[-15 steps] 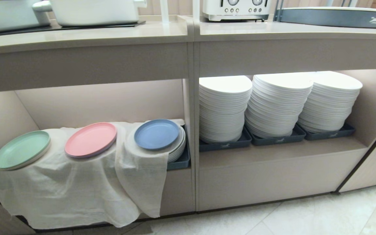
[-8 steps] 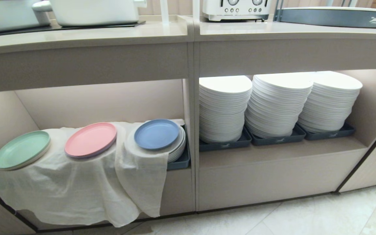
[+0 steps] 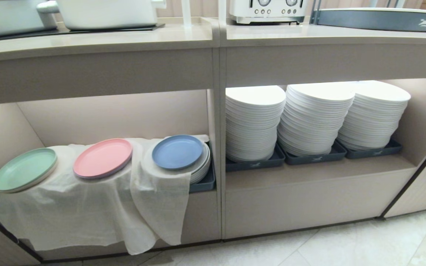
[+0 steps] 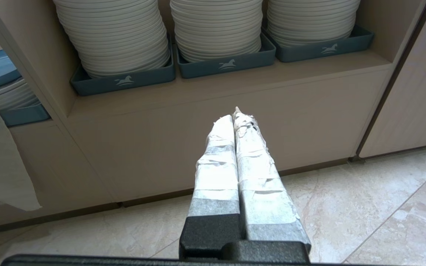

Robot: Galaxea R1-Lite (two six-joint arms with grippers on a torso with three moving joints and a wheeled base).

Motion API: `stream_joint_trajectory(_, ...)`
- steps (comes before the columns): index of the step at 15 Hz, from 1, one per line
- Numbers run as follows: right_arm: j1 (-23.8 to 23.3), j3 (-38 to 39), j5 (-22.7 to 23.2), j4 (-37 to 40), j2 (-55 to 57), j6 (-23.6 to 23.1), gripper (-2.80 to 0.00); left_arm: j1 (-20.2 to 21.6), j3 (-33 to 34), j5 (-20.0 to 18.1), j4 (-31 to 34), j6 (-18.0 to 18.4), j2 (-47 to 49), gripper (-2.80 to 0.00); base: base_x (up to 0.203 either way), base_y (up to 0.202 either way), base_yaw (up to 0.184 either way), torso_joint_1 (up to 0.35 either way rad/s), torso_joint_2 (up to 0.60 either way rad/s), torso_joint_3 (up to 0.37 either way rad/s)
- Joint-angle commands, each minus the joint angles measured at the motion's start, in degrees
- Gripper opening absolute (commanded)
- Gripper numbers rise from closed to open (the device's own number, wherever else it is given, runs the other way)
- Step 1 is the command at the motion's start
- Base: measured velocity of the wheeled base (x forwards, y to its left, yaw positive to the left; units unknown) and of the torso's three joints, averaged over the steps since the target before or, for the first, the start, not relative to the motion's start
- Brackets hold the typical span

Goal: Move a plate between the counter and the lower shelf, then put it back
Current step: Pick up the plate in the cupboard

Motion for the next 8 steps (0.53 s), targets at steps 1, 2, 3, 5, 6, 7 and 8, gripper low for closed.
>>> stream_joint_trajectory(1,0.0,0.0,-0.1,0.0,0.0,0.0,-2.8,0.0,0.1,0.0,-0.5,0.0,0.0,-2.8,0.0,0.0,0.0,0.0,0.0,0.0)
stream_joint_trajectory(2,0.0,0.0,0.0,0.0,0.0,0.0,-2.8,0.0,0.1,0.0,-0.5,0.0,0.0,-2.8,0.0,0.0,0.0,0.0,0.0,0.0)
stream_joint_trajectory(3,0.0,0.0,0.0,0.0,0.0,0.0,-2.8,0.0,0.1,0.0,-0.5,0.0,0.0,-2.8,0.0,0.0,0.0,0.0,0.0,0.0)
stream_joint_trajectory(5,-0.1,0.0,0.0,0.0,0.0,0.0,-2.8,0.0,0.1,0.0,-0.5,0.0,0.0,-2.8,0.0,0.0,0.0,0.0,0.0,0.0)
stream_joint_trajectory(6,0.0,0.0,0.0,0.0,0.0,0.0,-2.8,0.0,0.1,0.0,-0.5,0.0,0.0,-2.8,0.0,0.0,0.0,0.0,0.0,0.0)
stream_joint_trajectory(7,0.0,0.0,0.0,0.0,0.0,0.0,-2.8,0.0,0.1,0.0,-0.5,0.0,0.0,-2.8,0.0,0.0,0.0,0.0,0.0,0.0)
stream_joint_trajectory(8,0.0,0.0,0.0,0.0,0.0,0.0,-2.8,0.0,0.1,0.0,-0.5,0.0,0.0,-2.8,0.0,0.0,0.0,0.0,0.0,0.0)
